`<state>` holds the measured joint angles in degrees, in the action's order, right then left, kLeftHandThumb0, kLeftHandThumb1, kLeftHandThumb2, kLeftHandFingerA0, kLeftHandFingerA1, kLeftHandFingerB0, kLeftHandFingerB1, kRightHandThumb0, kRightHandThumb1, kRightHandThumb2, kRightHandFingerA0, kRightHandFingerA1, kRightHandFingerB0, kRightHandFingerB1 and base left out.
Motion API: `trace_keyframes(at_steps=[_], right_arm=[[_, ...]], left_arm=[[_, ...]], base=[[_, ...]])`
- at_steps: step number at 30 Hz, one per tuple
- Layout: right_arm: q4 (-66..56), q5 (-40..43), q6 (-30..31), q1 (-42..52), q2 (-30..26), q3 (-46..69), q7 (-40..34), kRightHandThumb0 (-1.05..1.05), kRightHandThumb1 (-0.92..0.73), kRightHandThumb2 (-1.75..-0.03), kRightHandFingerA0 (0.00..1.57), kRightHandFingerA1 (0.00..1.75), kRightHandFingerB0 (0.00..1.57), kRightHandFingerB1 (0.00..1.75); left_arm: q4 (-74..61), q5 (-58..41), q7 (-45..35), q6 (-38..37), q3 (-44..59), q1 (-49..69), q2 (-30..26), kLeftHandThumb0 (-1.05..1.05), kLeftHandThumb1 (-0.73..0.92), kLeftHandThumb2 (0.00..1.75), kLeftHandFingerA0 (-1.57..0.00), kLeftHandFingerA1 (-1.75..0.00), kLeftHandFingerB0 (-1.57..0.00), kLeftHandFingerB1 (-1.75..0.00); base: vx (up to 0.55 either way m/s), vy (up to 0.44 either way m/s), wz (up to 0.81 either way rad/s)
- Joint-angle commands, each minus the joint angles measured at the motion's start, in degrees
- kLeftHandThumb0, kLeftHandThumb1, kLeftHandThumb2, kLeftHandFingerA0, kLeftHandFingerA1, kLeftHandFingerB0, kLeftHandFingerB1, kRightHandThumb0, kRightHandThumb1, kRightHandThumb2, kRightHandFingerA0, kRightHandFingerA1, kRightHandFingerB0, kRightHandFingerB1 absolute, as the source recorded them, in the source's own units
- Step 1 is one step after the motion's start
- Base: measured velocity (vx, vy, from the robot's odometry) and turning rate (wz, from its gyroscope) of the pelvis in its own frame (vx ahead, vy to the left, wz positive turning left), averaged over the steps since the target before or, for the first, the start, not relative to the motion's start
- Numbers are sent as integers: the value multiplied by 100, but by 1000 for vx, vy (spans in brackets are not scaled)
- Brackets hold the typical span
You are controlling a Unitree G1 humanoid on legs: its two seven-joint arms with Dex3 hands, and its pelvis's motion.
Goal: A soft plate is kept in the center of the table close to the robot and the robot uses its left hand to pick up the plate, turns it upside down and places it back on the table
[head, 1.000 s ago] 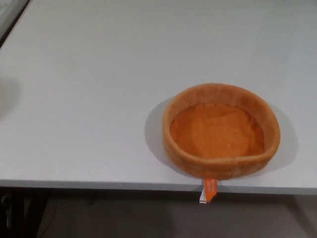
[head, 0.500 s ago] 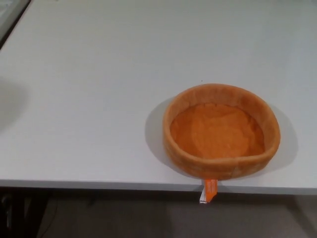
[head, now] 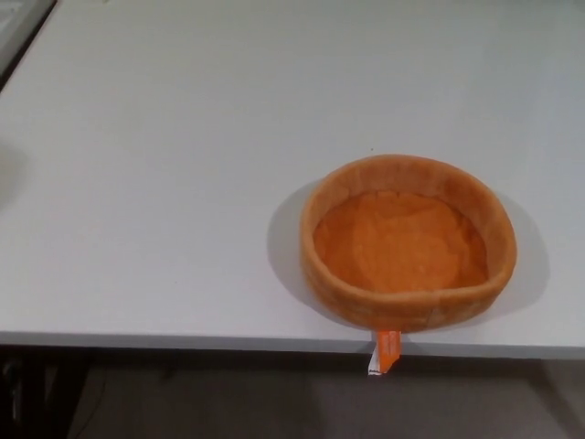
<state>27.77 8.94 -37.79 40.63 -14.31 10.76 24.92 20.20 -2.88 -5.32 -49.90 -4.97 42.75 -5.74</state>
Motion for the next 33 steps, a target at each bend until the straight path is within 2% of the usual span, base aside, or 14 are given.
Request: trace_keyframes(at_steps=[1, 3, 15, 16, 17, 19, 20, 22, 25, 26, 28, 29, 30, 33], right_arm=[[185, 523, -658, 3, -133, 159, 586, -67, -77, -64, 62, 39, 38, 35], [-140, 507, -548, 165, -126, 156, 539, -66, -77, -65, 60, 39, 38, 35], [272, 615, -717, -49, -44, 194, 773, -66, -77, -64, 60, 38, 37, 34], [334, 616, -695, -64, -28, 197, 768, -68, -62, -95, 52, 54, 32, 48], [353, 603, -715, -74, -26, 199, 756, -68, -76, -64, 60, 38, 38, 34], [408, 565, -779, -120, -21, 200, 734, -68, -76, -64, 60, 38, 38, 34], [566, 600, -810, -208, -14, 210, 785, -68, -62, -95, 51, 54, 32, 48], [800, 669, -850, -327, -5, 229, 873, -68, -62, -95, 51, 54, 32, 48], [1177, 668, -1119, -525, -32, 278, 968, -66, -63, -95, 51, 53, 31, 48], [1077, 590, -1137, -459, -26, 271, 887, -67, -77, -64, 60, 38, 37, 33], [894, 475, -1126, -346, -17, 256, 755, -67, -77, -64, 60, 38, 37, 33], [814, 524, -1090, -287, -1, 251, 784, -66, -63, -95, 52, 54, 32, 49], [761, 551, -1047, -250, 13, 244, 794, -65, -62, -95, 52, 54, 32, 49], [898, 639, -1084, -304, 35, 242, 913, -66, -62, -95, 53, 54, 32, 48]], left_arm=[[-424, -685, -103, -1131, 332, 214, -12, -86, 89, 67, -32, -44, -31, -32], [-654, -641, -64, -1095, 434, 305, -3, -92, 77, 78, -32, -47, -28, -36], [-2703, -975, -62, -619, 816, 423, -146, -91, 90, 67, -32, -45, -29, -33], [-2967, -1031, -49, -464, 880, 336, -196, -97, 76, 81, -32, -49, -27, -37], [-3149, -1000, -17, -393, 960, 253, -211, -92, 90, 67, -33, -48, -30, -35], [-3548, -1005, 11, -153, 1115, 68, -290, -94, 89, 67, -32, -49, -31, -35], [-3801, -1057, 9, 46, 1190, -53, -375, -100, 75, 81, -32, -52, -28, -39], [-4089, -1099, 8, 267, 1279, -187, -455, -100, 75, 81, -32, -52, -28, -39], [-4526, -1189, -28, 675, 1360, -590, -654, -93, 88, 67, -29, -49, -29, -35], [-4638, -1155, -23, 813, 1392, -740, -689, -93, 87, 67, -33, -47, -33, -34], [-4770, -1088, 1, 994, 1434, -919, -718, -93, 87, 67, -33, -47, -33, -34], [-4789, -1052, -20, 1034, 1433, -1093, -753, -93, 86, 67, -35, -47, -35, -34], [-4847, -944, -24, 1147, 1450, -1294, -792, -100, 72, 79, -39, -50, -35, -38], [-4951, -658, -35, 1401, 1407, -1882, -820, -97, 74, 75, -40, -51, -35, -40]], base=[[0, 0, 0], [0, 0, 0], [0, 0, 0], [0, 0, 0], [0, 0, 0], [0, 0, 0], [0, 0, 0], [0, 0, 0], [0, 0, 0], [0, 0, 0], [0, 0, 0], [0, 0, 0], [0, 0, 0], [0, 0, 0]])
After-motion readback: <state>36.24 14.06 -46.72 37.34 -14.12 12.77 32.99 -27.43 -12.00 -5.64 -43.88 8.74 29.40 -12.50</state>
